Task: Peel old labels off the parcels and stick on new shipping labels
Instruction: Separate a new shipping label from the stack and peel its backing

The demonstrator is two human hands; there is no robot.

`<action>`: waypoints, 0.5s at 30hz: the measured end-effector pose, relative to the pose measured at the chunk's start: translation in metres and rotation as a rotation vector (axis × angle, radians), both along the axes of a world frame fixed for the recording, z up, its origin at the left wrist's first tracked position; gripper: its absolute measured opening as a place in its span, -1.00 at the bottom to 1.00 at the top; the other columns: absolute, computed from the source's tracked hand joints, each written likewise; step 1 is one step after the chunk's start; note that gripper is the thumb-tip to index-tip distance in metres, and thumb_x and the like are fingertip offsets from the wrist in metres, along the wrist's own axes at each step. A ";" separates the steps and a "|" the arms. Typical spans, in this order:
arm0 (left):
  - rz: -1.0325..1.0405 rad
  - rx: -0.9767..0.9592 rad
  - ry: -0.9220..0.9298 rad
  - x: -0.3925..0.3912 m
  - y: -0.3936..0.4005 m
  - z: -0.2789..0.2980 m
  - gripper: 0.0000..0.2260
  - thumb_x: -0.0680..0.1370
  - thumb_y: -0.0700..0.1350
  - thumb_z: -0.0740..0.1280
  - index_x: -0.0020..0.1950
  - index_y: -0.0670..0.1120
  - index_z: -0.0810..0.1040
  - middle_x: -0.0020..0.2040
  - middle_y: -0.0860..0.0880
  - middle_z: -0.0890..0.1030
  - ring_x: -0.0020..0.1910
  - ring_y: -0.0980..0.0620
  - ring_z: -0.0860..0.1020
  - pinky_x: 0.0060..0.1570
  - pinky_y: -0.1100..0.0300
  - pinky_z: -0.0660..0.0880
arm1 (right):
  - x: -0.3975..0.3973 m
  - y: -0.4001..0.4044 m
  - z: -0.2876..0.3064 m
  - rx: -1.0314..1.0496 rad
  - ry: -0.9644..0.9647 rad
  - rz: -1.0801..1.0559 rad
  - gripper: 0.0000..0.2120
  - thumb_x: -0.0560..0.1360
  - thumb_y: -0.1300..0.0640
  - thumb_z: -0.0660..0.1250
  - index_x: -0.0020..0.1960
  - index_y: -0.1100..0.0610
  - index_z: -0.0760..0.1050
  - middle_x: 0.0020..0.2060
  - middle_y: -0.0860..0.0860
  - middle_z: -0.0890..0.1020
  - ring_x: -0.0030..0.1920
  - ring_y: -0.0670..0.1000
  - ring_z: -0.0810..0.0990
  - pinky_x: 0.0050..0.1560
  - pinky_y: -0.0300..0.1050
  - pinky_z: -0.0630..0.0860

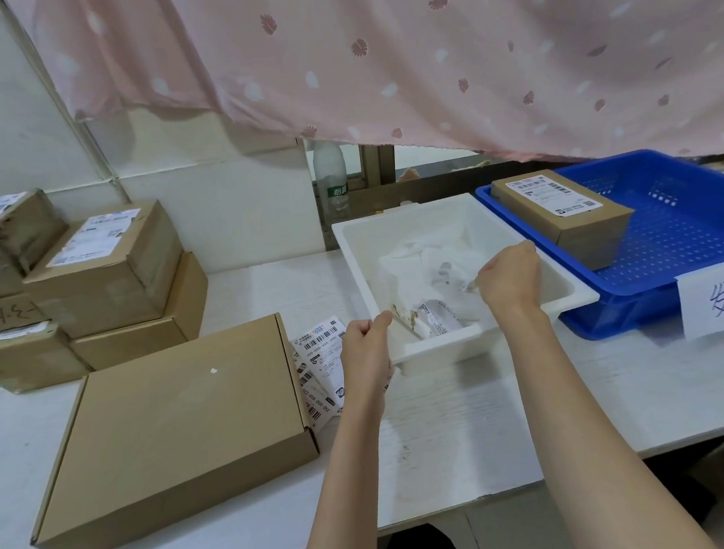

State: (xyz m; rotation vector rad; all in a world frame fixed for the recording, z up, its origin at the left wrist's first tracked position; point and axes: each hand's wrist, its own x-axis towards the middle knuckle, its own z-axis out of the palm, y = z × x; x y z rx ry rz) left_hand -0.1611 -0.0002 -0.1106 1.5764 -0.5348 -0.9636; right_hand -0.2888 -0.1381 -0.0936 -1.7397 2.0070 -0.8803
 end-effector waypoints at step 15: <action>0.037 -0.047 0.086 0.003 0.014 -0.002 -0.82 0.63 -0.04 0.25 -0.11 -0.09 0.37 -0.36 0.03 0.34 -0.48 0.10 0.27 -0.52 0.31 0.22 | 0.010 0.016 0.016 -0.124 -0.053 -0.012 -0.92 0.49 0.23 0.44 -0.05 0.08 0.61 0.17 0.11 0.46 0.05 0.11 0.54 0.10 -0.03 0.54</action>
